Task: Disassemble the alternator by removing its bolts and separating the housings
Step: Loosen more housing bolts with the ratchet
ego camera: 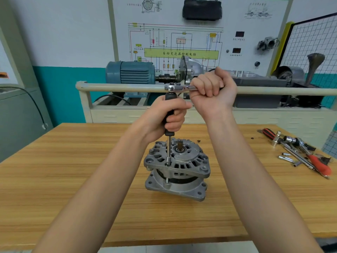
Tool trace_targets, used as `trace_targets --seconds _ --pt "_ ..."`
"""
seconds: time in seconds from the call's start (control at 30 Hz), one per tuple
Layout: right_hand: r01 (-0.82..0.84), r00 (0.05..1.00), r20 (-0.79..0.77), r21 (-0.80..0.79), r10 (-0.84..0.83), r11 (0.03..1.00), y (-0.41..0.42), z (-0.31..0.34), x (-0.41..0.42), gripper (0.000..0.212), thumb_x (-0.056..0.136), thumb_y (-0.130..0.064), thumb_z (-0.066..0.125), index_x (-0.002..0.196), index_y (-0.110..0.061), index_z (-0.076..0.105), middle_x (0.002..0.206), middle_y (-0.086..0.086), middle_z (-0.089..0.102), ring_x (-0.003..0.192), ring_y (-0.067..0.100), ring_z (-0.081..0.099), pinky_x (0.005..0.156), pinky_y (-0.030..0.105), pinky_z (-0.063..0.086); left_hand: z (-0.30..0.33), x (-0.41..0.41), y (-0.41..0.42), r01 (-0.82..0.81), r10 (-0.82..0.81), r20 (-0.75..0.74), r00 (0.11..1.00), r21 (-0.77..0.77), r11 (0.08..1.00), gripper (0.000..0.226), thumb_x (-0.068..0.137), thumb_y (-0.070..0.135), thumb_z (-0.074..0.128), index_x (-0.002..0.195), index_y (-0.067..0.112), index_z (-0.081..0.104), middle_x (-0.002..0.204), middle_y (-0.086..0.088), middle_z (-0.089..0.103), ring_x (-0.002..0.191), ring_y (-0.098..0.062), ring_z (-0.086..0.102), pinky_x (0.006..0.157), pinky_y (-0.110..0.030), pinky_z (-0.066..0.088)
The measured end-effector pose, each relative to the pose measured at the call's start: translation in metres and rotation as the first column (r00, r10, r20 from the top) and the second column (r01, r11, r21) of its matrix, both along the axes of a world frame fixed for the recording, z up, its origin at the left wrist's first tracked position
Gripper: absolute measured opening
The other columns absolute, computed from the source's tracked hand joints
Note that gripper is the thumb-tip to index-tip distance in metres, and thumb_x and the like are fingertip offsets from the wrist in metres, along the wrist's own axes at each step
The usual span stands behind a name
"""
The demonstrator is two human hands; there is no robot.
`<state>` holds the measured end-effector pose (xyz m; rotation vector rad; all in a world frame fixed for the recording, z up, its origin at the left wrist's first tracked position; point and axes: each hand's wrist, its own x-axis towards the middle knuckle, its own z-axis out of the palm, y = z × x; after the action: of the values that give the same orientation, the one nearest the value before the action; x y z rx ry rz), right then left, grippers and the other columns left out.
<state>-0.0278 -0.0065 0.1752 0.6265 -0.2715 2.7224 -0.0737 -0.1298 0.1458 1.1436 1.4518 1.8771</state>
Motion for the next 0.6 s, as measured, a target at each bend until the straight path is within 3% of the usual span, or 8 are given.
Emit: trace_targets --seconds 0.1,0.2,0.33,0.4,0.43,0.5,0.6 --pt "0.109 0.994 -0.022 0.037 -0.109 0.993 -0.006 -0.002 0.004 0.043 0.080 -0.010 0.042 0.039 -0.017 0.031 0.033 -0.004 0.022 0.028 0.011 0.019 0.037 0.022 0.018 -0.003 0.001 0.006 -0.121 0.120 0.043 0.992 0.010 0.993 0.049 0.087 0.008 0.054 0.042 0.020 0.036 0.035 0.007 0.024 0.028 -0.006 0.018 0.035 -0.014 0.015" --pt "0.320 0.938 -0.199 0.179 -0.285 0.930 -0.016 -0.008 0.016 0.046 0.082 -0.008 0.041 0.037 -0.018 0.034 0.033 -0.004 0.024 0.033 0.011 0.017 0.040 0.023 0.021 -0.005 0.007 0.013 -0.321 0.320 0.029 0.947 0.047 0.946 0.050 0.090 0.003 0.051 0.046 0.019 0.033 0.037 0.006 0.024 0.030 -0.008 0.017 0.036 -0.013 0.016" --pt "0.729 0.671 -0.506 0.315 -0.542 0.608 -0.043 -0.020 0.030 0.044 0.081 0.001 0.045 0.047 -0.025 0.033 0.039 -0.002 0.024 0.038 0.010 0.023 0.046 0.028 0.020 -0.006 0.014 0.022 -0.505 0.502 0.050 0.863 0.088 0.859 0.043 0.087 0.001 0.052 0.054 0.018 0.032 0.038 0.008 0.028 0.032 -0.009 0.018 0.037 -0.014 0.017" --pt "0.847 0.530 -0.567 0.318 -0.630 0.426 -0.053 -0.026 0.032 0.037 0.077 -0.005 0.052 0.050 -0.029 0.043 0.043 -0.004 0.029 0.041 0.010 0.026 0.048 0.031 0.021 -0.007 0.016 0.024 -0.542 0.540 0.046 0.840 0.101 0.834 0.042 0.088 0.004 0.055 0.055 0.018 0.033 0.037 0.009 0.030 0.033 -0.008 0.021 0.036 -0.015 0.018" --pt "0.863 0.504 -0.576 0.317 -0.644 0.393 -0.055 -0.027 0.032 0.036 0.077 -0.008 0.053 0.050 -0.029 0.043 0.044 -0.005 0.030 0.042 0.010 0.026 0.049 0.031 0.021 -0.008 0.017 0.023 -0.547 0.545 0.042 0.837 0.104 0.831 0.042 0.088 0.005 0.056 0.055 0.019 0.033 0.037 0.009 0.031 0.033 -0.008 0.022 0.037 -0.015 0.018" --pt "0.825 0.559 -0.566 0.303 -0.606 0.478 -0.050 -0.025 0.031 0.038 0.076 -0.007 0.052 0.048 -0.026 0.034 0.041 -0.003 0.027 0.040 0.009 0.025 0.048 0.029 0.021 -0.009 0.016 0.021 -0.510 0.509 0.037 0.860 0.104 0.854 0.042 0.086 0.002 0.056 0.055 0.018 0.033 0.039 0.008 0.030 0.034 -0.009 0.021 0.037 -0.015 0.018" --pt "0.561 0.803 -0.422 0.302 -0.420 0.771 -0.027 -0.012 0.026 0.044 0.079 -0.004 0.045 0.041 -0.022 0.033 0.034 -0.005 0.027 0.036 0.010 0.018 0.044 0.024 0.022 -0.008 0.009 0.011 -0.346 0.347 0.002 0.938 0.093 0.934 0.041 0.086 0.004 0.059 0.054 0.015 0.037 0.040 0.005 0.029 0.035 -0.011 0.022 0.038 -0.017 0.020"
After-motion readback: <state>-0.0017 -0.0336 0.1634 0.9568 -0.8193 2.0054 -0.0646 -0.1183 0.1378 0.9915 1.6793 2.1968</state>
